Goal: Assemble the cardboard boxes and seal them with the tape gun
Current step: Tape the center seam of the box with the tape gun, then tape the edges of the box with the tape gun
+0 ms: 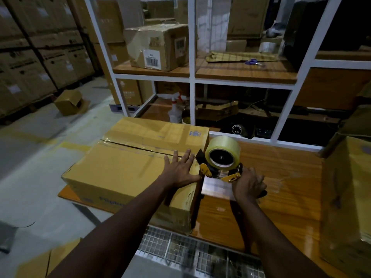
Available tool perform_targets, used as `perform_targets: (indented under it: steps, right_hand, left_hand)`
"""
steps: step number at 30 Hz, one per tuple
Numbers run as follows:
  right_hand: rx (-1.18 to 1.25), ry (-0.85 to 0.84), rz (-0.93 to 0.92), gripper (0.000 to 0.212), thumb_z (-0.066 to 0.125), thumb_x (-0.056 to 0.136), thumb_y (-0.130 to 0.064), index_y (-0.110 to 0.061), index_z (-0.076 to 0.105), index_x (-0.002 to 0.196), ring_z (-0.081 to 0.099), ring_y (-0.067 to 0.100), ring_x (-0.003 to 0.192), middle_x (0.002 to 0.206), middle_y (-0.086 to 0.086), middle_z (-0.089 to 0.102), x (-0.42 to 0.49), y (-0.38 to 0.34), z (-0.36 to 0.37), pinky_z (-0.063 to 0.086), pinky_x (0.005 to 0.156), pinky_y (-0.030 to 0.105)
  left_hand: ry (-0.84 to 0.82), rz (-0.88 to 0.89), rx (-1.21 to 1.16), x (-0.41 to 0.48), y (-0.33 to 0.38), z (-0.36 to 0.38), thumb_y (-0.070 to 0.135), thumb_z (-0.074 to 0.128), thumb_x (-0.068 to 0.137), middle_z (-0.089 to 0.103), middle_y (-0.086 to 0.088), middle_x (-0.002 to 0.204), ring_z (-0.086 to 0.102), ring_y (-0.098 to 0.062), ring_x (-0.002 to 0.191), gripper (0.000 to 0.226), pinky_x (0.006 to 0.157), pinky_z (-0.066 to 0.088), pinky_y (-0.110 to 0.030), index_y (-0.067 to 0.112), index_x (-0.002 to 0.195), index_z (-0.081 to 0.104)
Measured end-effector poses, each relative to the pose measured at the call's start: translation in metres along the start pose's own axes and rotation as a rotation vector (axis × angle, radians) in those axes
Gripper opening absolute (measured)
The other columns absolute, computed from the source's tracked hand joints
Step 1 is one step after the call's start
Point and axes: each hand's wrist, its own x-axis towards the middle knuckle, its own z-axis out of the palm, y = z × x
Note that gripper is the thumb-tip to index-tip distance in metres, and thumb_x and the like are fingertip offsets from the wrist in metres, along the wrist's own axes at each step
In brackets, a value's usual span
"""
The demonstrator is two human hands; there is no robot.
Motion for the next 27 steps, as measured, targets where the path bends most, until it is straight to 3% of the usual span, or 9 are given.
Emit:
perform_targets:
  steps: [4, 8, 11, 14, 19, 22, 24, 27]
  right_hand:
    - [-0.079, -0.079, 0.025, 0.029, 0.048, 0.091, -0.055, -0.029, 0.061, 0.094, 0.037, 0.038, 0.118, 0.125, 0.005, 0.049, -0.009, 0.002, 0.007, 0.031, 0.09, 0.06]
    - [-0.118, -0.192, 0.177, 0.019, 0.057, 0.093, -0.035, -0.022, 0.069, 0.1, 0.046, 0.038, 0.121, 0.127, 0.012, 0.058, -0.014, -0.005, 0.003, 0.033, 0.1, 0.053]
    - [-0.14, -0.214, 0.18, 0.017, 0.062, 0.09, -0.029, -0.02, 0.07, 0.103, 0.048, 0.038, 0.119, 0.122, 0.014, 0.06, -0.019, -0.004, 0.008, 0.035, 0.101, 0.054]
    - [-0.115, -0.142, 0.161, 0.022, 0.068, 0.081, -0.037, -0.029, 0.067, 0.102, 0.044, 0.04, 0.117, 0.124, 0.008, 0.055, -0.015, 0.005, 0.011, 0.037, 0.094, 0.06]
    - [-0.119, 0.03, 0.03, 0.016, 0.062, 0.085, -0.049, -0.033, 0.06, 0.085, 0.044, 0.038, 0.102, 0.11, 0.003, 0.052, -0.013, 0.028, -0.008, 0.038, 0.086, 0.052]
    - [-0.088, 0.059, 0.049, 0.021, 0.053, 0.087, -0.048, -0.028, 0.06, 0.09, 0.043, 0.039, 0.104, 0.11, 0.006, 0.049, -0.005, 0.035, -0.021, 0.036, 0.084, 0.053]
    - [-0.064, 0.083, 0.038, 0.017, 0.056, 0.087, -0.045, -0.028, 0.061, 0.089, 0.042, 0.04, 0.107, 0.112, 0.006, 0.05, 0.001, 0.032, -0.029, 0.035, 0.081, 0.052]
    - [-0.078, 0.149, 0.005, 0.013, 0.063, 0.085, -0.04, -0.03, 0.059, 0.078, 0.042, 0.038, 0.105, 0.11, 0.006, 0.053, 0.005, 0.024, -0.044, 0.036, 0.085, 0.051]
  left_hand:
    - [-0.008, 0.007, 0.002, -0.001, 0.001, -0.001, 0.081, 0.032, 0.083, -0.01, -0.001, 0.166, -0.008, -0.044, 0.149, 0.102, 0.113, 0.002, -0.069, 0.021, 0.158, -0.003]
    - [0.001, -0.006, 0.005, -0.004, 0.002, -0.001, 0.08, 0.033, 0.085, -0.012, -0.001, 0.166, -0.009, -0.045, 0.148, 0.1, 0.113, 0.001, -0.07, 0.022, 0.158, -0.003]
    - [0.001, -0.016, 0.003, -0.005, 0.002, -0.001, 0.082, 0.033, 0.084, -0.012, -0.001, 0.166, -0.008, -0.045, 0.148, 0.102, 0.113, 0.002, -0.07, 0.022, 0.158, -0.004]
    - [0.01, -0.034, -0.005, -0.005, 0.002, -0.001, 0.084, 0.03, 0.077, -0.009, -0.002, 0.166, -0.006, -0.045, 0.148, 0.107, 0.113, 0.002, -0.07, 0.022, 0.158, -0.002]
    - [0.055, 0.001, 0.116, -0.001, 0.005, -0.006, 0.083, 0.025, 0.075, 0.002, -0.015, 0.165, 0.006, -0.054, 0.144, 0.093, 0.112, 0.003, -0.069, 0.042, 0.155, 0.001]
    - [0.087, 0.03, 0.295, 0.005, 0.019, -0.018, 0.08, 0.032, 0.084, 0.015, -0.021, 0.16, 0.017, -0.051, 0.142, 0.08, 0.112, 0.009, -0.069, 0.038, 0.152, 0.025]
    - [0.06, 0.054, 0.365, 0.01, 0.031, -0.024, 0.079, 0.034, 0.085, 0.014, -0.021, 0.16, 0.016, -0.049, 0.144, 0.078, 0.112, 0.01, -0.069, 0.029, 0.144, 0.044]
    - [-0.008, 0.034, 0.397, 0.017, 0.043, -0.024, 0.078, 0.038, 0.086, 0.008, -0.024, 0.162, 0.013, -0.049, 0.145, 0.081, 0.113, 0.013, -0.067, 0.015, 0.133, 0.058]
